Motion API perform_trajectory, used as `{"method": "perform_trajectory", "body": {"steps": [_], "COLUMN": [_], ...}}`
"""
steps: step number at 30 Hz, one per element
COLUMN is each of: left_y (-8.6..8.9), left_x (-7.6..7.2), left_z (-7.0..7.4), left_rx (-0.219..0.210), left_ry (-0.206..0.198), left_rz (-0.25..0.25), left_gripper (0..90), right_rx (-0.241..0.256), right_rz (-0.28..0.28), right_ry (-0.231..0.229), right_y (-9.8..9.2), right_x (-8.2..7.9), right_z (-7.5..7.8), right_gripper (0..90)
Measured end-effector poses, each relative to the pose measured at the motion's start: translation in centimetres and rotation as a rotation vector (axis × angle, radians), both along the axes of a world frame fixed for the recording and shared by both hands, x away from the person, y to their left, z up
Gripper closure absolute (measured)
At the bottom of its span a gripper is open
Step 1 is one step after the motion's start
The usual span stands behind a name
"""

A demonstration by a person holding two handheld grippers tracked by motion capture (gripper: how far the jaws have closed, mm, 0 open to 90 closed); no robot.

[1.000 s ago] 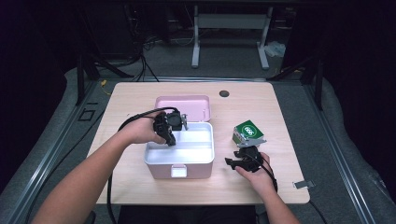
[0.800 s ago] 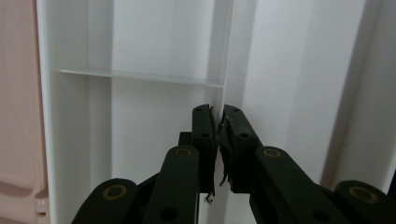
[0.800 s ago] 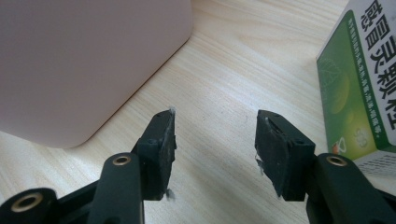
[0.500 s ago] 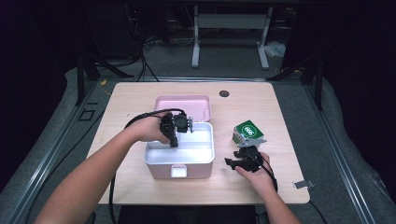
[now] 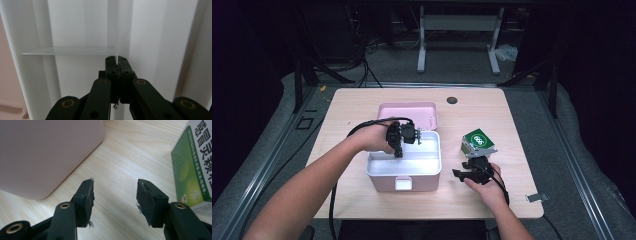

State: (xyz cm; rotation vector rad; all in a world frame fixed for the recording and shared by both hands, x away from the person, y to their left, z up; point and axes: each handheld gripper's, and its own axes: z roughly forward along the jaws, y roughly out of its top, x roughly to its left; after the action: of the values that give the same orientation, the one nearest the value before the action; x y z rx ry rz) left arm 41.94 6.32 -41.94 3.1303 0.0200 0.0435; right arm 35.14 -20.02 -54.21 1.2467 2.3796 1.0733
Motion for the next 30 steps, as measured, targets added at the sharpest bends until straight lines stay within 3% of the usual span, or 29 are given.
{"method": "perform_trajectory", "body": {"steps": [11,18,23,26,27,30], "left_y": [0.8,1.3,3.1,5.4,5.4,8.8], "left_x": [-0.2,-0.6,-0.8,-0.6,-0.6,-0.1], "left_z": [1.4,2.7,3.7,4.4,4.4,4.9], "left_rx": [-0.041,-0.07,-0.075,-0.095,-0.095,-0.141], "left_ry": [-0.042,-0.027,-0.026,-0.026,-0.026,-0.017], "left_rz": [0.043,0.054,0.085,0.15,0.15,0.299], "left_gripper": [89.1,89.1,89.1,89.1,89.1,89.1], "right_rx": [0.007,0.006,0.006,0.009,0.01,0.014], "right_rz": [-0.001,-0.001,-0.006,-0.007,-0.008,-0.012], "right_ry": [0.01,0.01,0.009,0.008,0.005,0.01], "right_y": [0.0,0.0,0.0,-0.1,-0.1,-0.2], "right_x": [0.1,0.1,0.1,0.1,0.1,0.1], "right_z": [0.0,-0.1,-0.1,0.0,0.0,0.0], "right_gripper": [47.3,47.3,47.3,47.3,47.3,47.3]}}
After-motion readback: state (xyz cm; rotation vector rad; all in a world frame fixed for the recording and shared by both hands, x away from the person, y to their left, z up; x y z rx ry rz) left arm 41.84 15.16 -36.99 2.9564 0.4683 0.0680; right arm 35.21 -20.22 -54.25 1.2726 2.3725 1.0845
